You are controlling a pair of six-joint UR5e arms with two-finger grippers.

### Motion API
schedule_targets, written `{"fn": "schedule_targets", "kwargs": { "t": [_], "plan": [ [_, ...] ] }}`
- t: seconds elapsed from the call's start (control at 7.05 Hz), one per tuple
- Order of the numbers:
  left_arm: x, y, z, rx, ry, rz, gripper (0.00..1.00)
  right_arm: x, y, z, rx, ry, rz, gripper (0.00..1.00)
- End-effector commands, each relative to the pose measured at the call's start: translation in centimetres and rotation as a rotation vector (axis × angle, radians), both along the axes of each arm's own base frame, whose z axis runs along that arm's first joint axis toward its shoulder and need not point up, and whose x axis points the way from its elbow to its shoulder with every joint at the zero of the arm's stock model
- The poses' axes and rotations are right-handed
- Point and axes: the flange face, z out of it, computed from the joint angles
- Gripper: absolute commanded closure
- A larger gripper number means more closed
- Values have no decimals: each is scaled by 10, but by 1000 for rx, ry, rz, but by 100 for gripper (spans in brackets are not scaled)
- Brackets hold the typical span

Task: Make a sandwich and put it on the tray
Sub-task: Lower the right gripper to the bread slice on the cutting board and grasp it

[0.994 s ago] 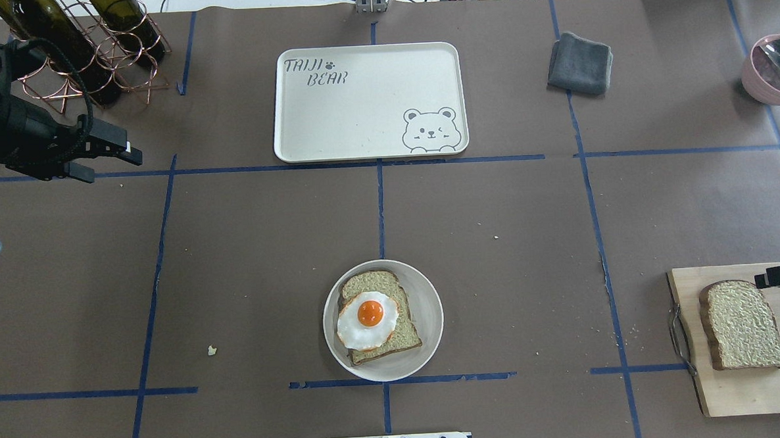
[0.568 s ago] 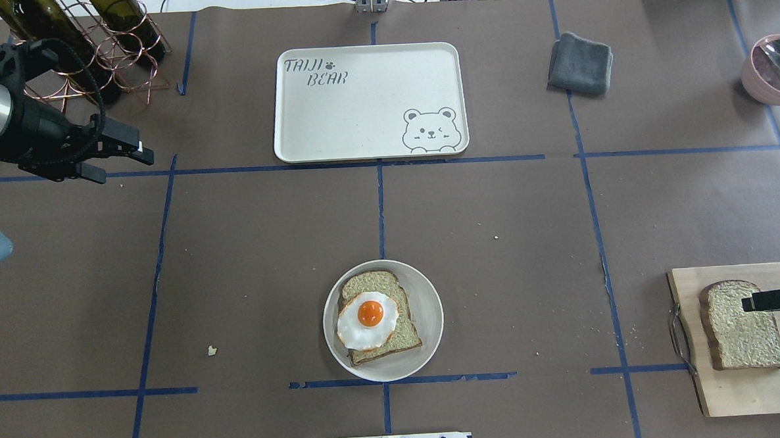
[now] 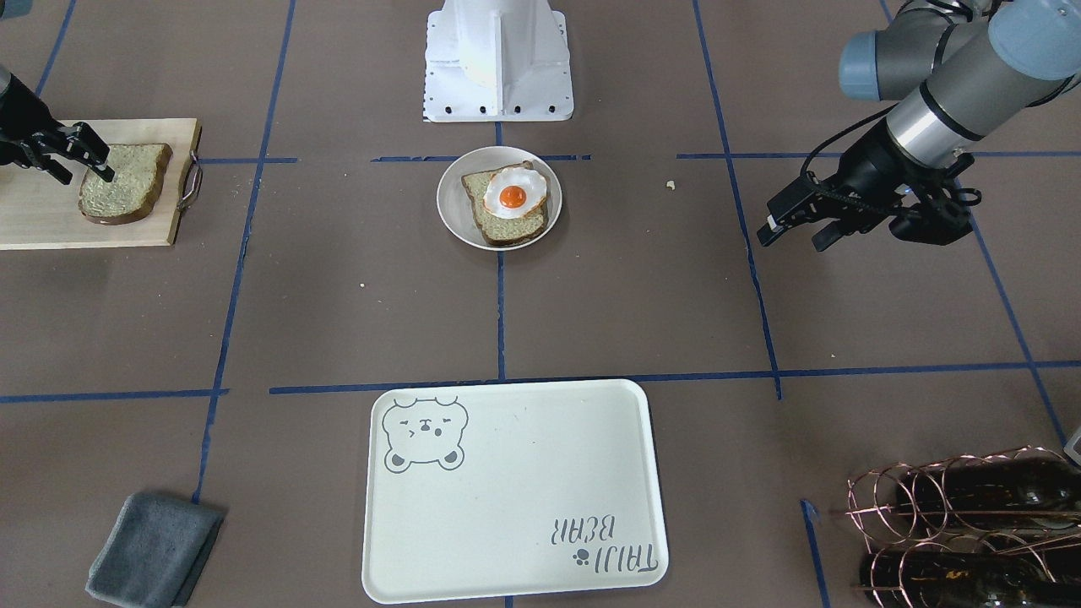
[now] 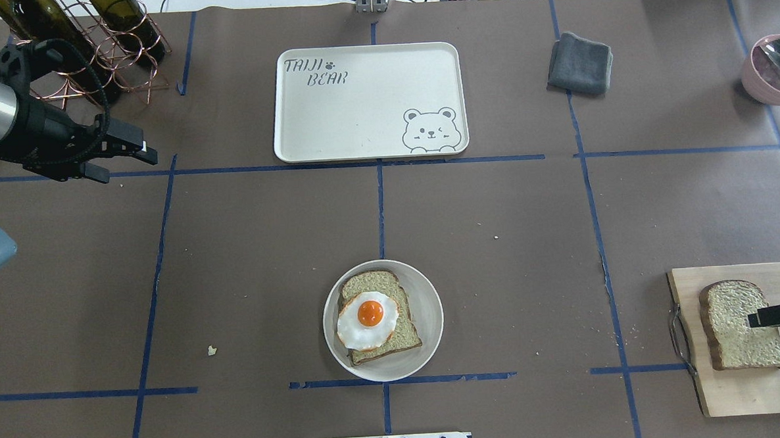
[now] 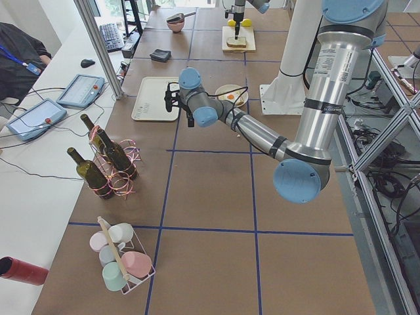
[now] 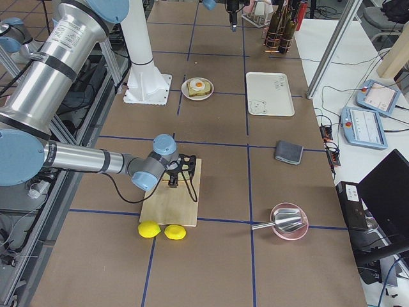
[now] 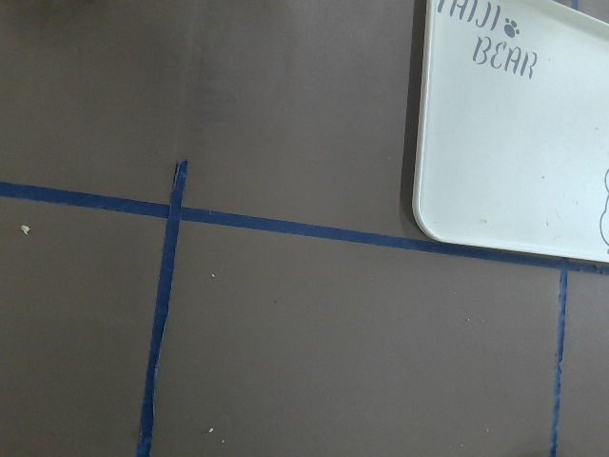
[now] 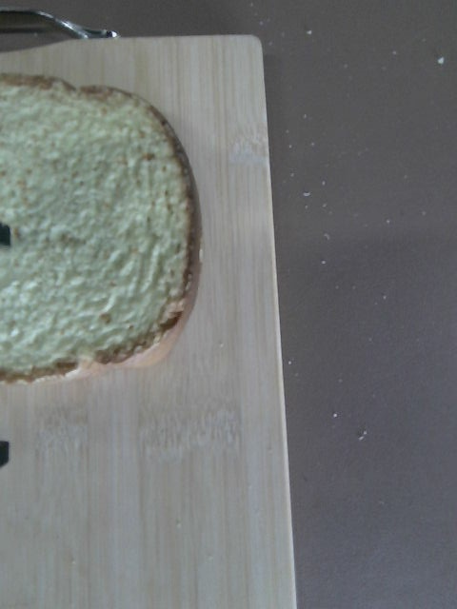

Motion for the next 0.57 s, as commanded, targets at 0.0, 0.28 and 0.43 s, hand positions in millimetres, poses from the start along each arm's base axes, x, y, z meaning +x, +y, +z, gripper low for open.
{"fn": "schedule_targets", "kwargs": {
  "t": [0.0, 0.28, 0.43],
  "plan": [
    [0, 0, 0, 1, -2, -3, 0, -1, 1, 0, -2, 1, -6, 52],
    [0, 0, 2, -1, -5, -4, 0, -1, 2, 1, -4, 3, -7, 74],
    [0, 0, 2, -1, -5, -4, 0, -1, 2, 1, -4, 3, -7, 94]
  ]
}}
